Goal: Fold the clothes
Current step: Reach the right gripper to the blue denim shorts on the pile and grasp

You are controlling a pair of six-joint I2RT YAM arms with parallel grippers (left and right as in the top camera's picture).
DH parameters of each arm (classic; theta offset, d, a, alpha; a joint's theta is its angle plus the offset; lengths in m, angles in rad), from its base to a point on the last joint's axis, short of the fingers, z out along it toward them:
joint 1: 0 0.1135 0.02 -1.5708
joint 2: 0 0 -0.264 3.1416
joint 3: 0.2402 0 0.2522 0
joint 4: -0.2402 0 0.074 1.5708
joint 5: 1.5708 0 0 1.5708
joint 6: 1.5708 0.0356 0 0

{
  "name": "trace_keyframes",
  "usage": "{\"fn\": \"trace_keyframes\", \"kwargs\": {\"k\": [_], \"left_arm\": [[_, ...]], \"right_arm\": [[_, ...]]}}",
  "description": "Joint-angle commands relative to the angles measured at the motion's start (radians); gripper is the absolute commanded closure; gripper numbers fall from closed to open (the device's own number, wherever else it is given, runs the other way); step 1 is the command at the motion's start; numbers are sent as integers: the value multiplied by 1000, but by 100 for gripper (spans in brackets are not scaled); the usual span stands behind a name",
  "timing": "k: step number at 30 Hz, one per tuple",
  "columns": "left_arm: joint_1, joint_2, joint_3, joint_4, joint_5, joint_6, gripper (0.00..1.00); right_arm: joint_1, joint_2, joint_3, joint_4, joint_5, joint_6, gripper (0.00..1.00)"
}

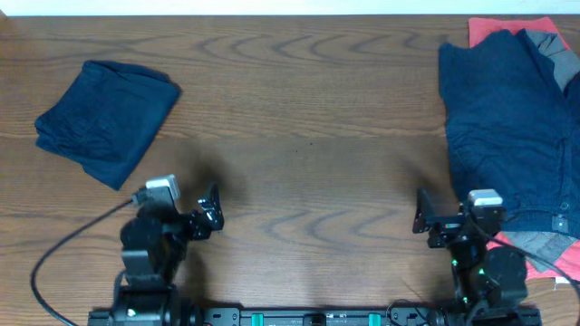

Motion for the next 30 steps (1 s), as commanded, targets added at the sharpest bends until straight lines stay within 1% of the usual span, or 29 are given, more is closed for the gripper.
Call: {"fn": "trace_keyframes", "kwargs": {"k": [1,6,11,13,17,20,22,24,26,29,30], "left_arm": [[-4,107,138,-80,17,-8,2],[-4,242,300,-250,17,-1,2],[-4,338,443,-422,17,6,2],[-4,365,491,-477,16,33,2],[-4,381,525,-509,17,32,2],[-4,380,525,-508,16,32,2],[-4,380,525,-509,16,32,2],[-4,381,525,-509,17,32,2],[-4,381,525,-509,16,32,2],[-4,381,525,-509,16,32,2],[-4,381,525,-508,16,32,2]], "right_arm": [[-13,111,91,-42,73,-45,1],[-13,337,219,-104,120,-45,1],[-15,632,385,-209,138,-76,1],[-18,758,467,-266,163,-79,1],[-19,972,612,-320,130,-78,1],[-20,1067,656,-325,112,-78,1],[-25,1116,652,-317,209,-51,1],[-40,1160,648,-325,336,34,1],[-65,1211,645,-341,413,84,5],[-104,1286,645,-372,418,96,20],[-116,1316,645,-387,418,111,21]]}}
